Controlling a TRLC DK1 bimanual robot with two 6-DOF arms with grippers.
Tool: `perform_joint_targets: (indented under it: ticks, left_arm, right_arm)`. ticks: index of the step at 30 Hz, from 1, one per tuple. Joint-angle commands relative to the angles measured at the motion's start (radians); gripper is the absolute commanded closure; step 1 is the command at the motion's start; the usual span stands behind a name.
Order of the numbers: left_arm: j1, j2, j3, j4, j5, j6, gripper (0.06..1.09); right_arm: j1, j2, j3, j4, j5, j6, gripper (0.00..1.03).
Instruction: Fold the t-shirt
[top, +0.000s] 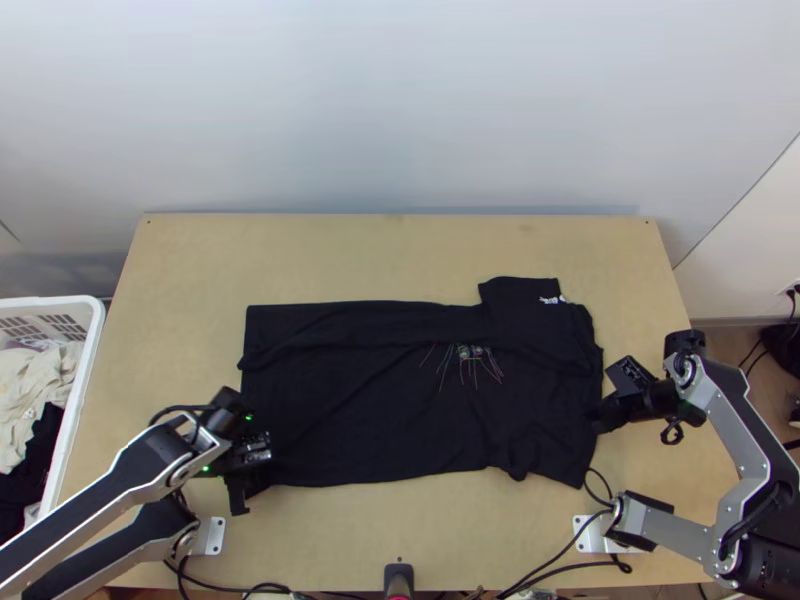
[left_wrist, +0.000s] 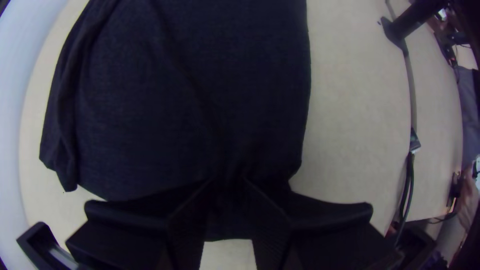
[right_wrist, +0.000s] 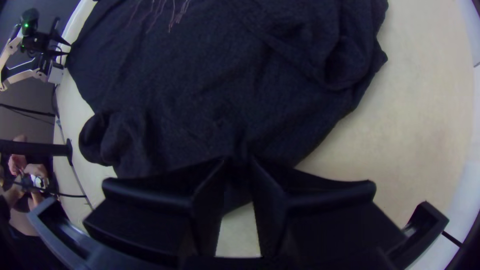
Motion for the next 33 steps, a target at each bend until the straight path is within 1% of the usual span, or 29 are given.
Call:
perform_joint_targets:
  ticks: [1,3,8,11,13,15,20,21,22,23,24,25,27,28,31,33]
  left_arm:
    - [0.058,-0.065,0.062,-0.061,0.093,0.001,0.73]
    - [0.064,-0.063,0.072,-0.069,0.114,-0.005,0.73]
    - [0.071,-0.068,0.092,-0.100,0.127,-0.013,0.73]
    - [0.115,-0.073,0.118,-0.135,0.174,-0.005,0.73]
    - [0.149,-0.073,0.134,-0.159,0.202,0.011,0.73]
    - [0.173,-0.076,0.138,-0.167,0.225,0.016,0.74]
    - [0.175,-0.073,0.135,-0.167,0.231,0.038,0.74]
    - [0.170,-0.073,0.131,-0.169,0.230,0.044,0.72]
    - [0.167,-0.070,0.121,-0.169,0.223,0.045,0.57]
    - [0.153,-0.065,0.109,-0.172,0.216,0.045,0.31]
    - [0.130,-0.051,0.095,-0.175,0.205,0.045,0.15]
    - [0.120,-0.042,0.094,-0.173,0.190,0.047,0.12]
    - [0.075,-0.016,0.091,-0.175,0.173,0.047,0.10]
    - [0.052,0.004,0.083,-0.175,0.148,0.047,0.10]
    - [0.023,0.082,0.074,-0.176,0.131,0.058,0.10]
    - [0.011,0.115,0.065,-0.150,0.110,0.059,0.11]
  right_arm:
    - [0.015,-0.003,0.003,0.011,-0.015,0.002,1.00]
    - [0.015,-0.003,0.008,0.013,-0.015,0.002,1.00]
    - [0.009,-0.012,0.016,0.004,-0.015,0.005,1.00]
    - [-0.021,-0.025,0.026,-0.013,-0.015,0.004,1.00]
    - [-0.035,-0.032,0.053,-0.059,-0.017,-0.001,1.00]
    - [-0.054,-0.032,0.085,-0.102,-0.036,-0.009,1.00]
    - [-0.044,-0.023,0.097,-0.110,-0.046,-0.009,1.00]
    - [-0.034,-0.020,0.092,-0.108,-0.046,-0.007,1.00]
    - [-0.026,-0.019,0.089,-0.108,-0.046,-0.007,1.00]
    - [-0.021,-0.017,0.086,-0.108,-0.047,-0.007,1.00]
    - [-0.017,-0.014,0.085,-0.108,-0.047,-0.007,1.00]
    - [-0.012,-0.014,0.083,-0.108,-0.052,-0.004,1.00]
    - [-0.008,-0.014,0.082,-0.108,-0.055,-0.001,1.00]
    - [-0.006,-0.014,0.082,-0.108,-0.056,0.001,1.00]
    - [-0.004,-0.014,0.086,-0.104,-0.061,0.001,1.00]
    - [-0.004,-0.014,0.092,-0.104,-0.061,0.001,1.00]
